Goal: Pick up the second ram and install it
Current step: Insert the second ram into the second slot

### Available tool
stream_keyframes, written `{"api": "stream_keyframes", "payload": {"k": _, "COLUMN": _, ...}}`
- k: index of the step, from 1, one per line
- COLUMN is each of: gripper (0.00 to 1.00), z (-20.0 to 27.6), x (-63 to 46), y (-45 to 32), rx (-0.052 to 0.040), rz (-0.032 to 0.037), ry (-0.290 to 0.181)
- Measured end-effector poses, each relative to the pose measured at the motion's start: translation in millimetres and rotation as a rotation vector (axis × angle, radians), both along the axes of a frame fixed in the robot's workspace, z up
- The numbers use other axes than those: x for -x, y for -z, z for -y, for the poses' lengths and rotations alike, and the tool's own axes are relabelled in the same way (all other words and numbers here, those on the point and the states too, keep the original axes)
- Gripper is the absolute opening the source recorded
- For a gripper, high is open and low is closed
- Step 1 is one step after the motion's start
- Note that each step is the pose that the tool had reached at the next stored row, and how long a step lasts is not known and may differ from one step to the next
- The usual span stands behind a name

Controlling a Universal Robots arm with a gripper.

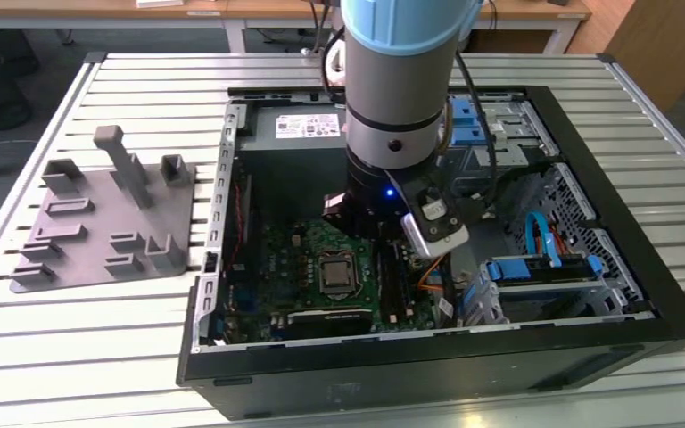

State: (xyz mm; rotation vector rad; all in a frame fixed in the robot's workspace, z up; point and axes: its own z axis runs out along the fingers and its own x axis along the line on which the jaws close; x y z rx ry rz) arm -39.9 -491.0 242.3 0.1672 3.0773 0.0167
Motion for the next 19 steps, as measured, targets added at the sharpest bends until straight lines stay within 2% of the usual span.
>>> {"api": "stream_keyframes", "payload": {"k": 5, "gripper": 0.14, "z": 0.7, "x": 0.0, "y": 7.3, "rx": -0.0180, "rz": 0.0000, "ry": -0.003}}
{"api": "stream_keyframes", "payload": {"k": 6, "gripper": 0.14, "z": 1.3, "x": -0.1, "y": 7.6, "rx": -0.0322, "rz": -0.0001, "ry": -0.004}}
{"api": "stream_keyframes", "payload": {"k": 9, "gripper": 0.14, "z": 5.1, "x": 0.0, "y": 8.0, "rx": -0.0860, "rz": 0.0001, "ry": -0.003}}
{"api": "stream_keyframes", "payload": {"k": 10, "gripper": 0.14, "z": 6.9, "x": 0.0, "y": 8.2, "rx": -0.0993, "rz": 0.0002, "ry": -0.003}}
{"api": "stream_keyframes", "payload": {"k": 11, "gripper": 0.14, "z": 8.8, "x": 0.1, "y": 8.5, "rx": -0.1015, "rz": 0.0003, "ry": -0.004}}
{"api": "stream_keyframes", "payload": {"k": 13, "gripper": 0.14, "z": 9.6, "x": 0.1, "y": 9.2, "rx": -0.0992, "rz": -0.0001, "ry": -0.011}}
{"api": "stream_keyframes", "payload": {"k": 19, "gripper": 0.14, "z": 9.7, "x": 0.0, "y": 12.0, "rx": -0.0614, "rz": -0.0033, "ry": -0.065}}
